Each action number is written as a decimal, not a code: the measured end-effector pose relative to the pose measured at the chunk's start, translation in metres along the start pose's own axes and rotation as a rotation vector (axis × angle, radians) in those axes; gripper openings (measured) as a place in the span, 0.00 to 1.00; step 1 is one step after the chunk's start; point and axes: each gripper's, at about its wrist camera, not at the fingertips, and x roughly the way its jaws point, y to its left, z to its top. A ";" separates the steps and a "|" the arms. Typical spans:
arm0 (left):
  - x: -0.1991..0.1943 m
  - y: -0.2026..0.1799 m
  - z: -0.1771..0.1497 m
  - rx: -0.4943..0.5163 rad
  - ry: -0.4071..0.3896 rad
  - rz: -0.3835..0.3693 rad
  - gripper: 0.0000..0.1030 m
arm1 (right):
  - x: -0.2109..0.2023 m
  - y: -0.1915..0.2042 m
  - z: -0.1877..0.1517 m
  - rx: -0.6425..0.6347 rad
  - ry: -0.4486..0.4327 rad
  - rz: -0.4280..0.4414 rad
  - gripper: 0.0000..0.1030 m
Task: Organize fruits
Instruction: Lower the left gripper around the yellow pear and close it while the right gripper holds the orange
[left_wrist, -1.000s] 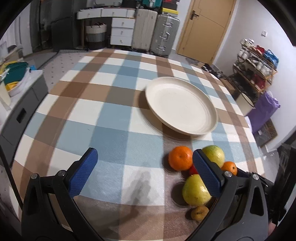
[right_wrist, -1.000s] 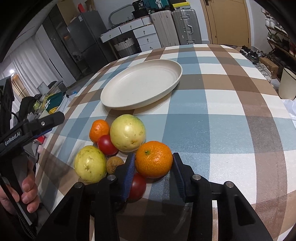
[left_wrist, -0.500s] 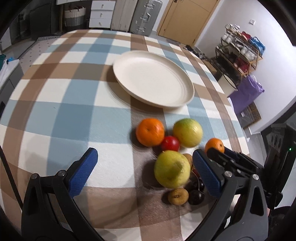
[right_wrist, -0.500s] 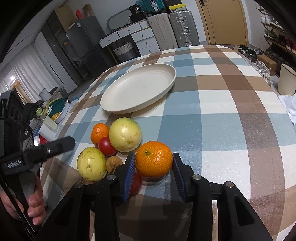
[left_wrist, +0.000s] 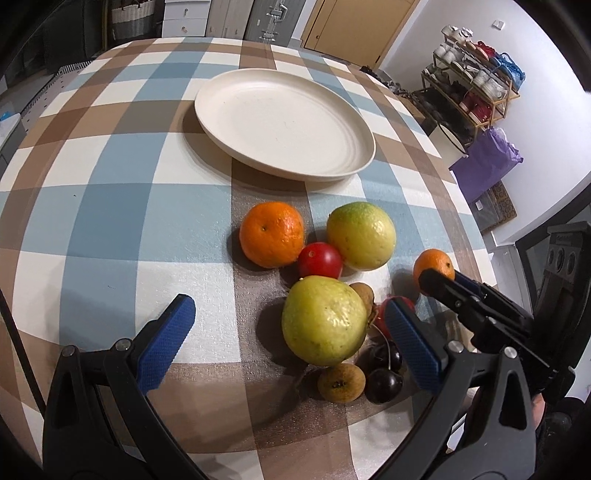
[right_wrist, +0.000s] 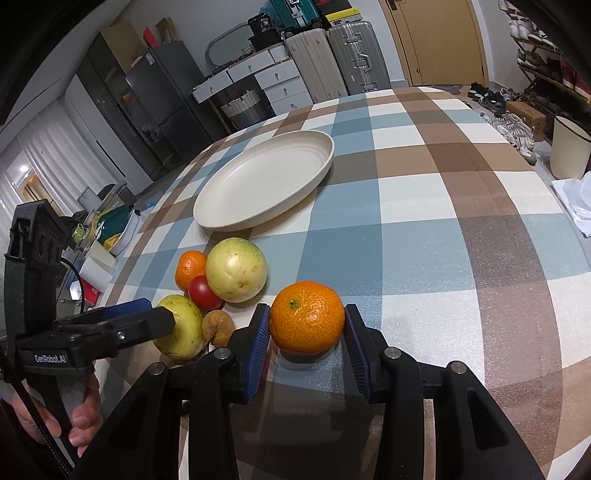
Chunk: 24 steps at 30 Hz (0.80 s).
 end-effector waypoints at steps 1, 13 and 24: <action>0.001 0.000 0.000 0.002 0.001 -0.001 0.99 | 0.000 0.000 0.000 0.001 0.000 0.000 0.39; 0.010 -0.002 -0.004 -0.006 0.040 -0.052 0.79 | -0.002 -0.002 0.000 0.002 -0.001 0.001 0.39; 0.007 -0.007 -0.007 0.020 0.024 -0.107 0.45 | -0.004 -0.002 0.000 0.001 -0.008 0.002 0.39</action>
